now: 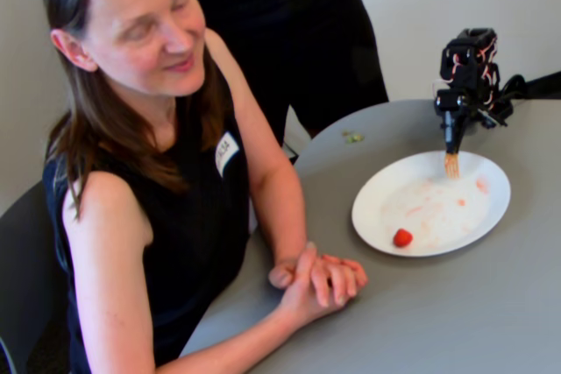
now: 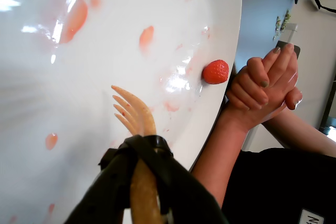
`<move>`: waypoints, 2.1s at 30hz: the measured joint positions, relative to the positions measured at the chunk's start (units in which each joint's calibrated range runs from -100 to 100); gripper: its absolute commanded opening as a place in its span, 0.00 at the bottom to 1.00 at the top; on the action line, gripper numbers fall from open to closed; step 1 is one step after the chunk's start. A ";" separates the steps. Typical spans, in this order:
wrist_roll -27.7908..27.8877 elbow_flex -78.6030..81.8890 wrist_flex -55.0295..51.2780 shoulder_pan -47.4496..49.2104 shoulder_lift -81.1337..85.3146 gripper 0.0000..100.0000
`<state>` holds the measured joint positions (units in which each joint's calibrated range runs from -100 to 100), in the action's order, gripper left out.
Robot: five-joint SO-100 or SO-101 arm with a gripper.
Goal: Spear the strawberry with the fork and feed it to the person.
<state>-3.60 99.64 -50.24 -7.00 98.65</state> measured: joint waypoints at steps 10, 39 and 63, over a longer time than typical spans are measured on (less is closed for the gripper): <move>0.00 0.00 0.00 0.00 0.00 0.01; -9.75 -99.37 14.76 -5.20 -101.56 0.01; -9.91 -95.20 14.59 -8.97 -112.43 0.01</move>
<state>-13.50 4.44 -35.65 -15.97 -13.78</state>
